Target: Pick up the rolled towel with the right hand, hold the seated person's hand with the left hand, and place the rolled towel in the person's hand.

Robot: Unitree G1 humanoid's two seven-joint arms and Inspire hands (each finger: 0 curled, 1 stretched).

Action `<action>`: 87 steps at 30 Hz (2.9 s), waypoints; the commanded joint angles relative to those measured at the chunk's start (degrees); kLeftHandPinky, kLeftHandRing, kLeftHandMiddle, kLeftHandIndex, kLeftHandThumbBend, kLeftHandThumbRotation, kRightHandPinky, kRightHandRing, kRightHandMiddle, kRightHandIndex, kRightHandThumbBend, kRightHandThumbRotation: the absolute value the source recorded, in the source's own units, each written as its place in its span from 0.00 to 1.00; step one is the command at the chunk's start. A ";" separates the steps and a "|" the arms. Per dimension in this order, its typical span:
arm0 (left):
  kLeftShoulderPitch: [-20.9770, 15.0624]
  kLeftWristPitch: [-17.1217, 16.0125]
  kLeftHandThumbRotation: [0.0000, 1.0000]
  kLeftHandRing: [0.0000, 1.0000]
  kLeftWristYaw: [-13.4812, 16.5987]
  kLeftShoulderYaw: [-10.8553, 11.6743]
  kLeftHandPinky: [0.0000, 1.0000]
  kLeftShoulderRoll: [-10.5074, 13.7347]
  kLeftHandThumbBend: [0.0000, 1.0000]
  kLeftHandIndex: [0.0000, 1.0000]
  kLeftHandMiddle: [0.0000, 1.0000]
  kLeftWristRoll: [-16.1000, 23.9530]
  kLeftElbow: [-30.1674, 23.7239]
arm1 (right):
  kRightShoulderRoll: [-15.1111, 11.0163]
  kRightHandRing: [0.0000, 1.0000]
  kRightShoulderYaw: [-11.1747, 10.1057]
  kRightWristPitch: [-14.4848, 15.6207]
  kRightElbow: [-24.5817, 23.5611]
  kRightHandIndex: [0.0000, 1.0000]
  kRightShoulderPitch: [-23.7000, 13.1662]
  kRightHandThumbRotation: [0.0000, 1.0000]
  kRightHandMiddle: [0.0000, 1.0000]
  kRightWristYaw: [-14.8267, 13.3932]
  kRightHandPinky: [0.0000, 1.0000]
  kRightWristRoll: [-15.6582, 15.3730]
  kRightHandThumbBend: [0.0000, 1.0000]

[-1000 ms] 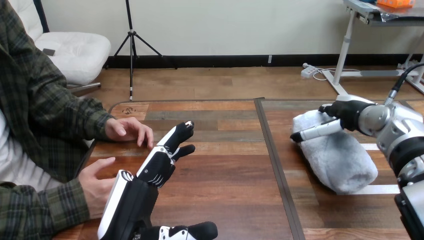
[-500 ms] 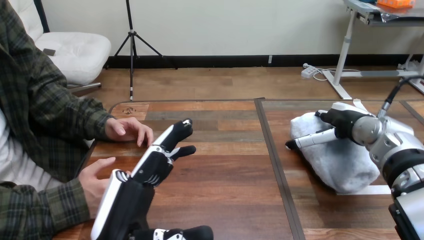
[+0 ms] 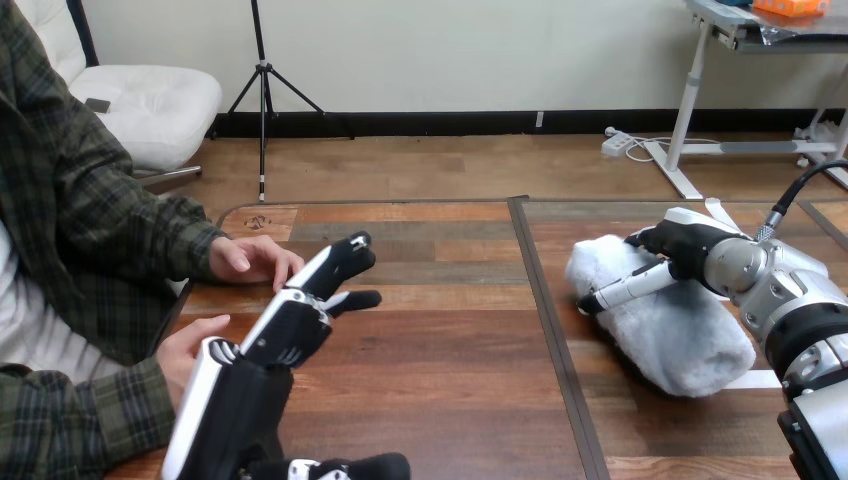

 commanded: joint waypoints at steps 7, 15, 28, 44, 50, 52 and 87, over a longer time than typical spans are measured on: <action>-2.15 -0.96 0.46 0.86 -0.60 -0.75 0.76 0.97 1.00 0.85 0.89 -3.48 -5.31 | 4.15 0.62 0.07 -3.80 -0.34 0.81 3.63 0.19 0.73 2.70 0.50 1.56 1.00; -1.81 0.29 0.43 0.85 -1.32 -1.57 0.74 1.10 1.00 0.83 0.88 -5.73 -6.72 | 5.08 0.45 -1.01 -3.83 -0.84 0.73 5.60 0.08 0.59 2.60 0.37 3.69 0.97; -3.49 -2.55 0.42 0.83 -2.21 -0.62 0.71 0.52 1.00 0.83 0.87 -5.60 -5.32 | 5.08 0.31 -2.99 -9.82 -2.32 0.48 9.68 0.00 0.41 4.65 0.24 7.59 0.90; -3.33 -1.32 0.43 0.83 -2.37 -0.85 0.69 0.96 1.00 0.83 0.87 -5.62 -6.14 | 4.54 0.22 -5.01 -17.94 -7.29 0.36 14.60 0.00 0.32 13.13 0.18 12.96 0.79; -3.76 -1.72 0.42 0.83 -2.65 -0.93 0.70 0.93 1.00 0.83 0.87 -5.59 -5.75 | 4.14 0.24 -5.51 -20.82 -12.31 0.36 16.77 0.00 0.34 17.68 0.20 15.34 0.74; -3.44 -1.10 0.42 0.83 -2.66 -0.86 0.70 1.01 1.00 0.83 0.87 -5.28 -6.27 | 4.13 0.23 -5.77 -20.89 -13.90 0.36 17.40 0.00 0.34 19.26 0.20 16.35 0.72; -3.29 0.36 0.42 0.85 -3.50 -0.95 0.74 1.38 1.00 0.83 0.88 -5.46 -4.64 | 4.99 0.15 -13.44 -14.77 -28.90 0.27 21.68 0.00 0.24 38.44 0.11 35.61 0.69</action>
